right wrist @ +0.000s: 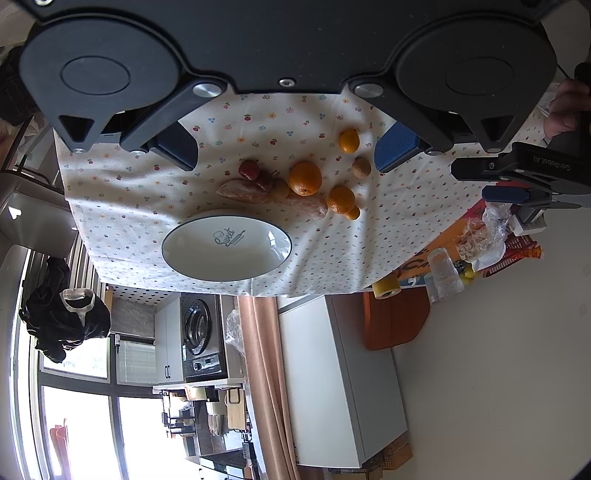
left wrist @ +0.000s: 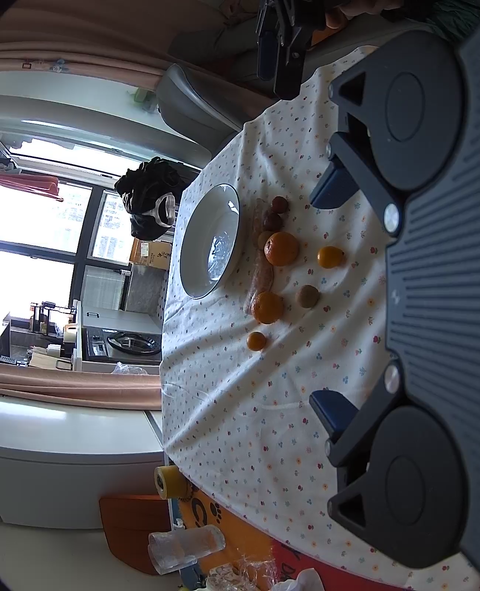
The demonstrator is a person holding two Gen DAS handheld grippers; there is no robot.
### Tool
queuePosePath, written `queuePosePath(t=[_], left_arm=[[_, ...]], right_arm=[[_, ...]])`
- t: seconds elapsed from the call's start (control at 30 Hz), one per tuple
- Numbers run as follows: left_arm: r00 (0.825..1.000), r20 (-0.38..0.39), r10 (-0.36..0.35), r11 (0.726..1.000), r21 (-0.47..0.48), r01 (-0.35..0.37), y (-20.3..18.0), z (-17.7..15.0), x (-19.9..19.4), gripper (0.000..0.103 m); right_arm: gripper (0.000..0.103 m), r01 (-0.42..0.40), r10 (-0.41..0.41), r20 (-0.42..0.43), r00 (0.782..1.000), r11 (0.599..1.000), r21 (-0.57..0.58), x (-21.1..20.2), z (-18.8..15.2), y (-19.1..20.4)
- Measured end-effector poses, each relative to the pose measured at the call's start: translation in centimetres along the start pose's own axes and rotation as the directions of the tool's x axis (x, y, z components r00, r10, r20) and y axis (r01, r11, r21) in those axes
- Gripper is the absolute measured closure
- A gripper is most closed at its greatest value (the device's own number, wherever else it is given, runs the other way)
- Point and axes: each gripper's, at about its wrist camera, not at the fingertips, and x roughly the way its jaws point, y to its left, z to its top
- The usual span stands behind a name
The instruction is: Organize fruits
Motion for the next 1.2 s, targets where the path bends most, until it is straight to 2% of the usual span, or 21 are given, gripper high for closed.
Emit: queuePosePath(t=[0.6, 1.03, 1.2], left_arm=[[1.0, -0.004, -0.014, 1.0, 0.007, 0.015, -0.2, 0.0, 0.2, 0.0], [0.999, -0.043, 0.003, 1.0, -0.007, -0.004, 0.4, -0.8, 3.0, 0.0], [0.999, -0.045, -0.012, 1.0, -0.011, 0.011, 0.5, -1.0, 4.0, 0.0]], right_arm=[[0.0, 0.007, -0.007, 0.003, 1.0, 1.0, 0.001, 0.2, 0.0, -0.3], [0.0, 0.012, -0.012, -0.016, 1.0, 1.0, 0.024, 2.4, -1.2, -1.9], [0.0, 0.01, -0.009, -0.025, 1.0, 1.0, 0.026, 3.2, -1.5, -2.2]])
